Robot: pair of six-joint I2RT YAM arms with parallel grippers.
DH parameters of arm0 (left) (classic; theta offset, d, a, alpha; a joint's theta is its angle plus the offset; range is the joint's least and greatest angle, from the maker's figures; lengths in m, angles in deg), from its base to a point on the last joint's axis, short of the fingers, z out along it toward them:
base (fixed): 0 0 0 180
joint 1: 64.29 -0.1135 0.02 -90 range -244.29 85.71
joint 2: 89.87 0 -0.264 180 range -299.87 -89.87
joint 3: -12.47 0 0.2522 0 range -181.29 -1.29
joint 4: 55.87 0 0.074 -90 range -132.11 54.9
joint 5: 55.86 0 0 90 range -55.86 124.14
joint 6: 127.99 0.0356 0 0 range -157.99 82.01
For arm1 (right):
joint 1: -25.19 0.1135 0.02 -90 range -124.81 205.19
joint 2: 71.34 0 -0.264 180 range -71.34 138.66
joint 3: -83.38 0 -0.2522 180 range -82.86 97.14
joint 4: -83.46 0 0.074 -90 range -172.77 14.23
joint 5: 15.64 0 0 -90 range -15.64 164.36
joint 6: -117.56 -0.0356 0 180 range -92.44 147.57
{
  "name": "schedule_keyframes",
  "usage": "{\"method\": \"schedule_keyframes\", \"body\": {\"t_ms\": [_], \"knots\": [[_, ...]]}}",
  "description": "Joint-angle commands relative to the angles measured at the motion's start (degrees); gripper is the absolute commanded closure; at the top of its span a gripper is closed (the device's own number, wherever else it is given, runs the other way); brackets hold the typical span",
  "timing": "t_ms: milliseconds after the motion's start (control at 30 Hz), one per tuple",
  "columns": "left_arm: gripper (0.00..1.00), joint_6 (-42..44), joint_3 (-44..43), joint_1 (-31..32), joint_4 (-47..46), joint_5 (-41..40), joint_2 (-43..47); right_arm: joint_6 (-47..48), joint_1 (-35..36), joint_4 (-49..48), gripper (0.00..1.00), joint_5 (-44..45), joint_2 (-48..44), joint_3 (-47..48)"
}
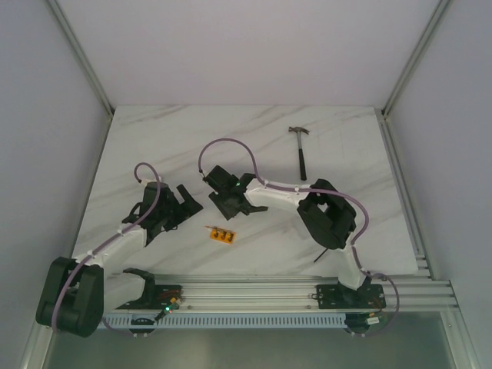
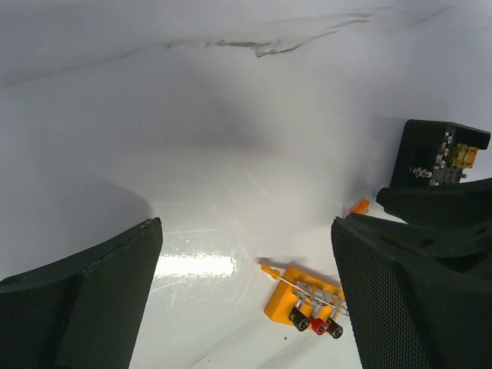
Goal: Snap on the fuse box
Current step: Pick up the fuse from the center of the board.
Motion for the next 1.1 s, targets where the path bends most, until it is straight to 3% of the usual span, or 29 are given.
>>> {"method": "schedule_keyframes", "body": {"t_ms": [0, 667, 1067], "knots": [[0.0, 1.06, 0.0, -0.46, -0.16, 1.06, 0.06, -0.46, 0.34, 3.78, 0.55, 1.02, 2.01, 2.95], [0.0, 1.02, -0.19, -0.44, -0.18, 1.87, 0.17, -1.95, 0.35, 11.14, 0.66, -0.4, 8.12, 7.01], [0.02, 0.37, 1.26, -0.3, -2.93, 5.19, 1.63, -4.42, 0.26, 9.72, 0.78, 3.59, 4.02, 4.28]]}}
